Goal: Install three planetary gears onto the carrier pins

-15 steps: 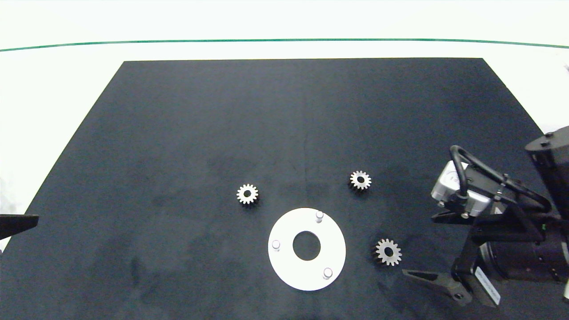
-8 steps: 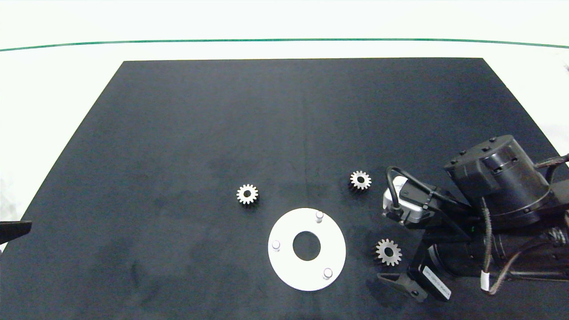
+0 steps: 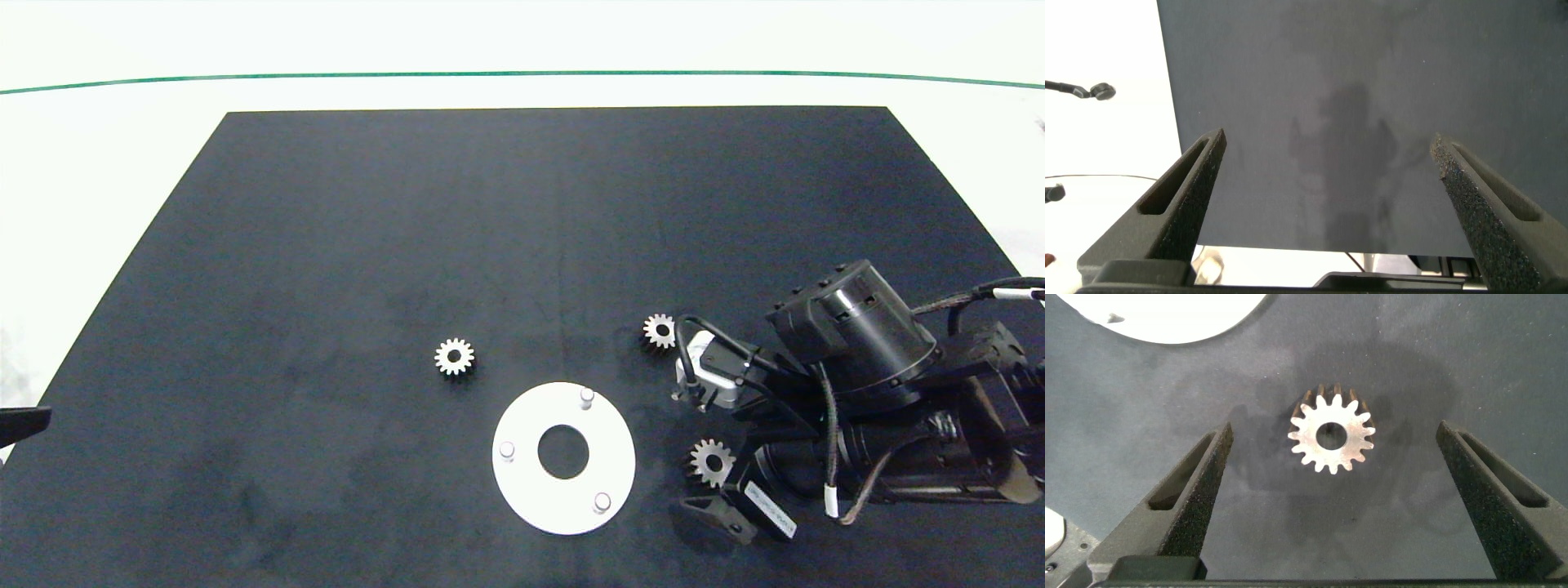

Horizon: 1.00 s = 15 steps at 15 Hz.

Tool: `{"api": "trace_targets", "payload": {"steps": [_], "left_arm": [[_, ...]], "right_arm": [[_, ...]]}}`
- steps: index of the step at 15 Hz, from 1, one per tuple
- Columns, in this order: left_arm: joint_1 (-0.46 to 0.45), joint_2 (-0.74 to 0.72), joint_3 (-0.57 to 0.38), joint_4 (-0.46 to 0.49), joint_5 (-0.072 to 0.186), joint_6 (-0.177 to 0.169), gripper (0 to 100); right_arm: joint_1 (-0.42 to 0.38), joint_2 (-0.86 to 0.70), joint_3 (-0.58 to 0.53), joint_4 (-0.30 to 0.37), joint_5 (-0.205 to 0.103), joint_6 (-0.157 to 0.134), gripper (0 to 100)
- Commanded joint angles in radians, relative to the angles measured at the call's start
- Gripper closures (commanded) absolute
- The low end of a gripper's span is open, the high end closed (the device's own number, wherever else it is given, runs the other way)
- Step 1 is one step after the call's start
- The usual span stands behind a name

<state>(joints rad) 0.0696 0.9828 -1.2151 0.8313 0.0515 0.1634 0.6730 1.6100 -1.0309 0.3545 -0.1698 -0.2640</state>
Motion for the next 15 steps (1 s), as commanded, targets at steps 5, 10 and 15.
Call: {"api": "trace_targets", "payload": {"steps": [5,10,15], "left_arm": [[0.004,-0.006,0.000,0.003,0.001,0.001,0],[0.003,-0.015,0.002,0.003,0.001,0.001,0],[0.003,-0.019,0.003,0.002,0.001,0.001,0]], "right_arm": [[-0.001,0.042,-0.014,0.001,-0.005,-0.003,9],[0.000,0.051,-0.014,0.001,-0.005,-0.004,19],[0.002,0.061,-0.014,0.001,-0.005,-0.004,30]]}}
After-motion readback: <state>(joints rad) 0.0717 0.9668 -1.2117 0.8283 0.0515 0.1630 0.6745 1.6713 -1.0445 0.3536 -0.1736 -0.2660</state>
